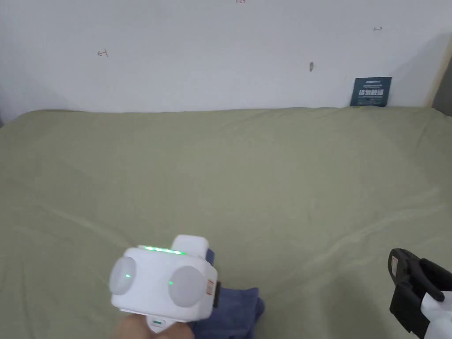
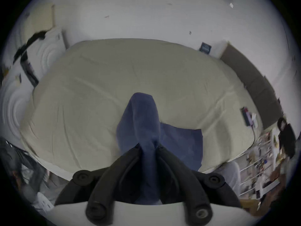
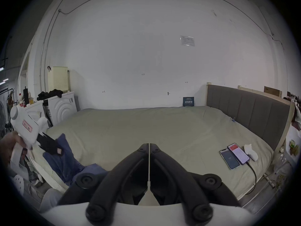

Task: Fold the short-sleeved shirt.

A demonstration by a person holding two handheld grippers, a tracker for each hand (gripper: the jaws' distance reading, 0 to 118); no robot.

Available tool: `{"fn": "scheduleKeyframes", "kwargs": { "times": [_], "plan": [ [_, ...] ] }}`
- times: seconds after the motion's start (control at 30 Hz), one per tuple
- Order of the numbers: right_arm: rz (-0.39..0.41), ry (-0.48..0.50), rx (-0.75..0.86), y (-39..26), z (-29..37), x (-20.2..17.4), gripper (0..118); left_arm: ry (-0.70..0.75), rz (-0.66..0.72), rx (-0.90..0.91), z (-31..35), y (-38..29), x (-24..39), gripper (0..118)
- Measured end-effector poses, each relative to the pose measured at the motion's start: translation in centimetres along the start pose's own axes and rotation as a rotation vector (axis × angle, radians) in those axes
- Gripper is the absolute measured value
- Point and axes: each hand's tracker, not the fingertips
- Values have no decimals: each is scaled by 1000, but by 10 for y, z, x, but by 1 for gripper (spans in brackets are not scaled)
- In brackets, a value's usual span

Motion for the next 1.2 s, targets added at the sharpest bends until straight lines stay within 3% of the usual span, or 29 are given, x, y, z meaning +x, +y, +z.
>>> {"fn": "scheduleKeyframes", "kwargs": {
  "times": [0.2, 0.23, 0.27, 0.3, 0.33, 0.47, 0.53, 0.57, 0.63, 0.87, 1.0, 1.07, 1.2],
  "plan": [
    [-24, -45, -22, -5, 10, 19, 4, -152, -12, -53, -47, -7, 33, 10],
    [-21, -55, -22, -5, 12, 21, 4, -196, 27, -26, -41, -7, 29, 20],
    [-21, -62, -19, -5, 13, 23, 4, -216, 56, -15, -37, -7, 22, 47],
    [-26, -71, -18, -6, 13, 25, 4, -245, 90, -9, -31, -6, 12, 100],
    [-36, -75, -19, -6, 12, 27, 4, -263, 122, -5, -23, -5, 1, 118],
    [-73, -67, -35, -10, 3, 28, 4, -374, 233, 73, 8, -6, -42, 98],
    [-84, -56, -41, -12, 0, 23, 4, -510, 314, 102, 8, -10, -61, 78],
    [-90, -49, -46, -12, -1, 22, 4, -577, 342, 101, 4, -13, -68, 64],
    [-99, -34, -55, -14, -3, 17, 4, -652, 371, 21, -13, -18, -69, 4],
    [-96, 1, -112, -22, -4, 12, 4, -646, 318, -144, -97, -66, -54, 0],
    [-133, 53, -188, -31, -11, 12, 4, -755, 414, -114, -107, -71, -66, 0],
    [-161, 107, -236, -36, -18, 8, 4, -752, 389, -127, -101, -65, -67, 0],
    [-218, 308, -369, -45, -48, -19, 4, -738, 282, -82, -65, -49, -83, 0]
  ]
}}
